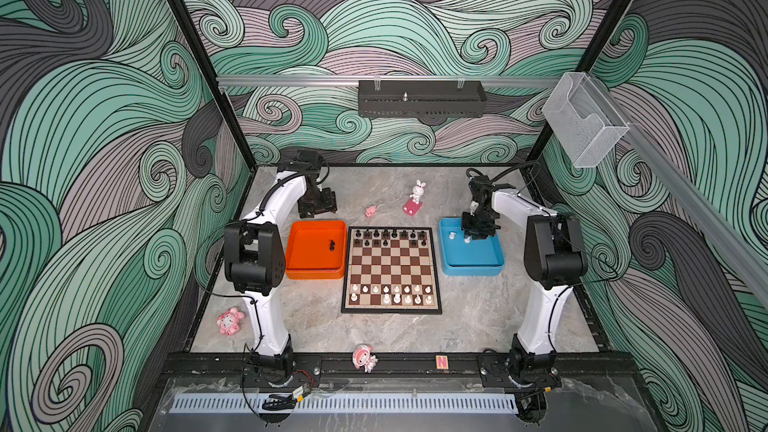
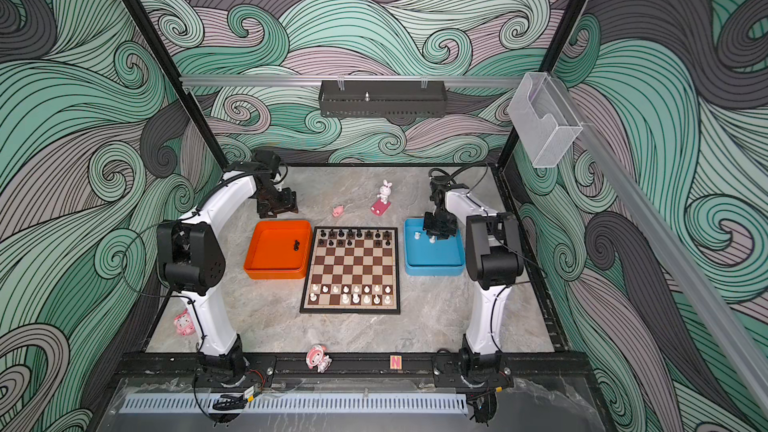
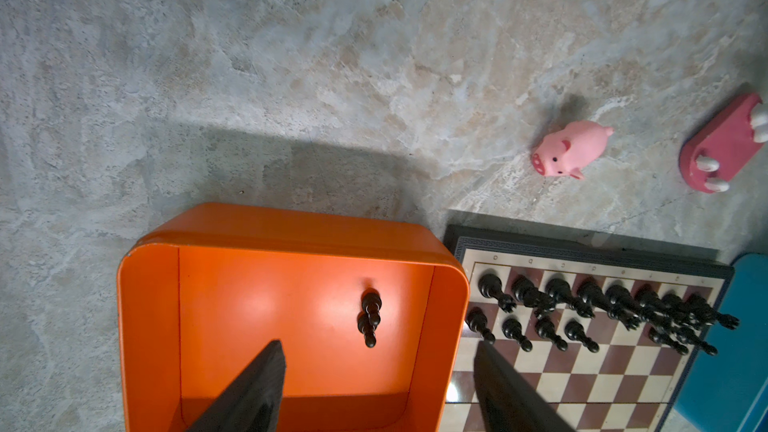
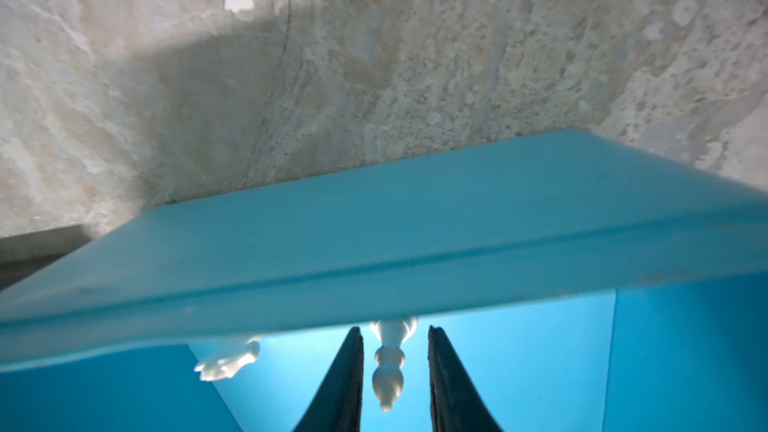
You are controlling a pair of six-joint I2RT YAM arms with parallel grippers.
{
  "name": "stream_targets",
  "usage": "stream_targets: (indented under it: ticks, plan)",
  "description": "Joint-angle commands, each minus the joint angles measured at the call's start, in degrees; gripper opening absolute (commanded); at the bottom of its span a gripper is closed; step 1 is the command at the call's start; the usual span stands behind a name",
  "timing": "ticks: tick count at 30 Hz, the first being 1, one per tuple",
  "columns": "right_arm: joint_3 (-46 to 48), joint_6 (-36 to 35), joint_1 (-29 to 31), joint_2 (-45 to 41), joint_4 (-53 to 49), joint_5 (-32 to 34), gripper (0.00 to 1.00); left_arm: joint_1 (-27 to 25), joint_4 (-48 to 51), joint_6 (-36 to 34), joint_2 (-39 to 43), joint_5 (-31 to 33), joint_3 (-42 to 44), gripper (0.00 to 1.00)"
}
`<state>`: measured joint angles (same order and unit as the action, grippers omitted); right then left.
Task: Set up the chess pieces on the board
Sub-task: 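Close the right gripper on a white pawn while the left returns over the orange tray, then lift the white pawn and carry it over the white pawn row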
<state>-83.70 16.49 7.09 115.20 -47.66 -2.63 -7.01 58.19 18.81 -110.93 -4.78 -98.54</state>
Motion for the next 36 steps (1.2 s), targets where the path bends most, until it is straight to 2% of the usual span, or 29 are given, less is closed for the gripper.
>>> stream_targets:
  ticks: [1,15,24,30,36]
  plan:
    - [0.75,0.30,-0.19,0.65,-0.22,-0.35,0.25,0.51,-0.03,-0.44,-0.68,-0.67,-0.12,0.74]
    - [0.95,0.91,-0.06,-2.37,-1.52,-0.40,0.11,0.51,-0.07,-0.44,-0.80,-0.85,0.01,0.74]
    - [-0.93,-0.46,2.57,-9.78,-6.38,-0.29,0.09,1.02,-0.14,-0.35,-1.29,-1.86,0.02,0.74]
    - [-2.01,-1.58,10.12,-15.00,-10.98,-0.78,0.09,2.03,-0.02,-0.26,-1.30,-2.65,-0.25,0.74]
    - [-3.49,2.66,25.29,-16.71,-11.61,-0.70,0.10,4.81,-0.38,0.27,-1.57,-4.71,-0.12,0.74]
